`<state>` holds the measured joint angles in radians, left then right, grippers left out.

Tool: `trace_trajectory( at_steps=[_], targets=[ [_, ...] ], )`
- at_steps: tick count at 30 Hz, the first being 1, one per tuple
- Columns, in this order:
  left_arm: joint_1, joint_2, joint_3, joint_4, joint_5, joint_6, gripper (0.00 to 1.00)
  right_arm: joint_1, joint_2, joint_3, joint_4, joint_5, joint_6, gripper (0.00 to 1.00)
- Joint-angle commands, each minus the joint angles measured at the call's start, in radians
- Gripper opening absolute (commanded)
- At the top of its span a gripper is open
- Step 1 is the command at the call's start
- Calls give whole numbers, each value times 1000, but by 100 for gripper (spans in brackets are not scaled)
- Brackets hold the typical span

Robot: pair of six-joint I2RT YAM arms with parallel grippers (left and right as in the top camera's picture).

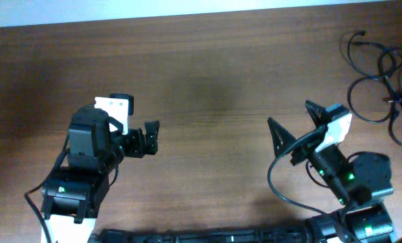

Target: Untangle cables

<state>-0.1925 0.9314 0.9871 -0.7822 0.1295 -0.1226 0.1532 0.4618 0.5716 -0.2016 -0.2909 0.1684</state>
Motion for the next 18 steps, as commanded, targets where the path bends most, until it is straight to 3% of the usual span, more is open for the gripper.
trace_trajectory(
  at_steps=[1,7,12,15,18],
  targets=[
    [1,-1,3,2,-7,16,99,-3,-108,-170,151,16,-41,99],
    [1,-1,3,2,-7,16,99,-3,-261,-546,427,16,-40,99],
    [1,-1,3,2,-7,16,99,-3,-459,-566,151,172,-40,99],
    [1,-1,3,2,-7,16,99,-3,-459,-566,120,328,-68,99],
    [1,-1,3,2,-7,16,99,-3,-459,-566,122,329,-172,99]
  ],
)
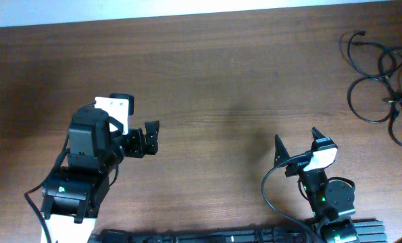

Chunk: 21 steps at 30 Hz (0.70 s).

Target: Untangle cables

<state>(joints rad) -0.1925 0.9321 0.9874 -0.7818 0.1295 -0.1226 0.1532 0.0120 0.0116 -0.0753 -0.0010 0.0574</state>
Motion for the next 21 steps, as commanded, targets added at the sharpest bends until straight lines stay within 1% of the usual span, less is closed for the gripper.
trace_trajectory(
  at_steps=[1,15,21],
  targets=[
    [1,-2,3,2,-7,16,99,-3,-9,-6,-4,39,-61,99],
    [1,-2,3,2,-7,16,99,-3,-8,-6,-4,39,-61,98],
    [1,-3,1,-26,-8,16,99,-3,-6,-6,-4,39,-61,99]
  ],
)
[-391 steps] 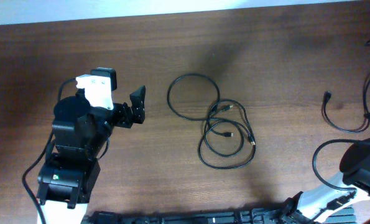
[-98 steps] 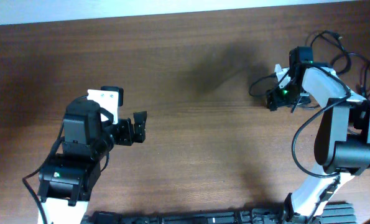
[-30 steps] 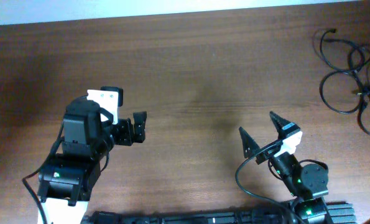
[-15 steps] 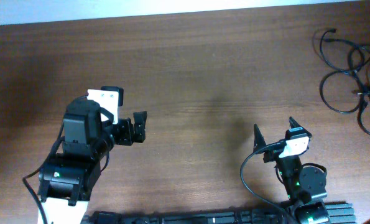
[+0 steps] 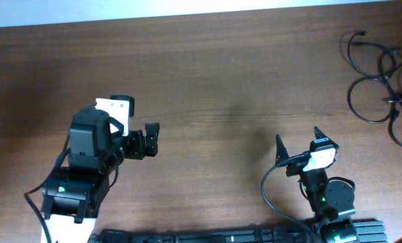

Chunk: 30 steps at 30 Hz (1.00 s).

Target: Untangle cables

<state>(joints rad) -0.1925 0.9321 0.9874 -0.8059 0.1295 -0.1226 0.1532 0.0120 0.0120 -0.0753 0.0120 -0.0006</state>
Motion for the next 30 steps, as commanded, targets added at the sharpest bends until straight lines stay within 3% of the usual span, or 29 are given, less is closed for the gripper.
trace_trajectory(
  at_steps=[1,5,9,12,18,23,26,30],
  targets=[
    [1,-6,-6,0,-23,16,99,-3,-6,-6,-4,26,-3,99],
    [1,-73,-113,61,-111,21,99,-3,-6,-6,-4,26,-3,99],
    [2,-369,-367,376,-112,197,99,-3,-6,-6,-4,26,-3,99],
    [39,-572,-515,497,-111,195,99,-3,-6,-6,-4,26,-3,99],
    [68,-897,-664,515,-111,187,99,-3,-6,-6,-4,26,-3,99],
    [84,-927,-820,560,-106,183,99,-3,-6,-6,-4,26,-3,99],
    [84,-927,-977,737,-18,180,99,-3,-6,-6,-4,26,-3,99],
    [84,-927,-978,740,-21,169,99,-3,-6,-6,-4,26,-3,99]
  ],
)
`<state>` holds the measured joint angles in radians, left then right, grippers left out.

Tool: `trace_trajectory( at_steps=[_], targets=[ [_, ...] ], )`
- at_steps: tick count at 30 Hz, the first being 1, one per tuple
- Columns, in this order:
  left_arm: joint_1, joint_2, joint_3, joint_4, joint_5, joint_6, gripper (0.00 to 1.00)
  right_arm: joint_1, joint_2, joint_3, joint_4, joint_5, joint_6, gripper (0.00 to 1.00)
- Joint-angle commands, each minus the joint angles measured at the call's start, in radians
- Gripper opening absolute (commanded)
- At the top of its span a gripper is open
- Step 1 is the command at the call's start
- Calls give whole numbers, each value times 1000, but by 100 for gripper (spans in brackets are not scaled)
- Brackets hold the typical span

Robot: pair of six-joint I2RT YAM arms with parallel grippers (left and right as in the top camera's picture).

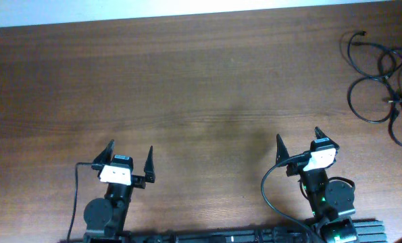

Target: Untangle cables

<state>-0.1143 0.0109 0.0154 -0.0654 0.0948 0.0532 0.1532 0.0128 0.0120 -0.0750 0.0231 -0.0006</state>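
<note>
A loose tangle of thin black cables [383, 84] lies at the table's far right edge, partly cut off by the frame. My left gripper [128, 159] sits low near the front left, fingers spread open and empty. Near the front right, my right gripper [298, 142] is also open and empty. Both grippers are far from the cables.
The brown wooden table [201, 88] runs across the view, with a pale wall strip along its back edge. The arms' black bases and their own supply cables [271, 196] sit at the front edge.
My left arm has drawn back from its raised pose at mid-left to a folded one near the front edge, its gripper now open. The right arm has not moved.
Both arms were first raised over the table, the right one reaching toward the middle right. Then the right arm was folded back at the front edge and stayed there. Now the left arm is folded back as well. The cables have not shifted.
</note>
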Motion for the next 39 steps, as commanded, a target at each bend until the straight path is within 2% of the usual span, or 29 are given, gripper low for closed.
trace_trajectory(
  at_steps=[1,7,12,16,19,21,26,27,39],
  targets=[
    [6,-6,-7,-10,-16,-7,99,-3,-6,-6,-5,15,-3,98],
    [8,-6,-7,-16,-66,-42,99,-3,-6,-6,-5,15,-3,99],
    [109,-6,-7,-17,-65,-61,99,-3,-6,-6,-5,15,-3,99],
    [109,-6,-8,-14,-77,-61,99,-3,-6,-6,-5,15,-3,99],
    [109,-6,-8,25,-79,-113,99,-3,-6,-6,-5,15,-3,99],
    [109,-6,-8,-14,-105,-117,99,-3,-6,-6,-5,15,-3,99],
    [109,-6,-8,-18,-103,-100,99,-3,-6,-6,-5,15,-3,99],
    [113,-6,-8,-14,-102,-66,99,-3,-6,-6,-5,15,-3,99],
    [114,-6,-8,-15,-103,-64,99,-3,-6,-6,-5,15,-3,99]
  ],
)
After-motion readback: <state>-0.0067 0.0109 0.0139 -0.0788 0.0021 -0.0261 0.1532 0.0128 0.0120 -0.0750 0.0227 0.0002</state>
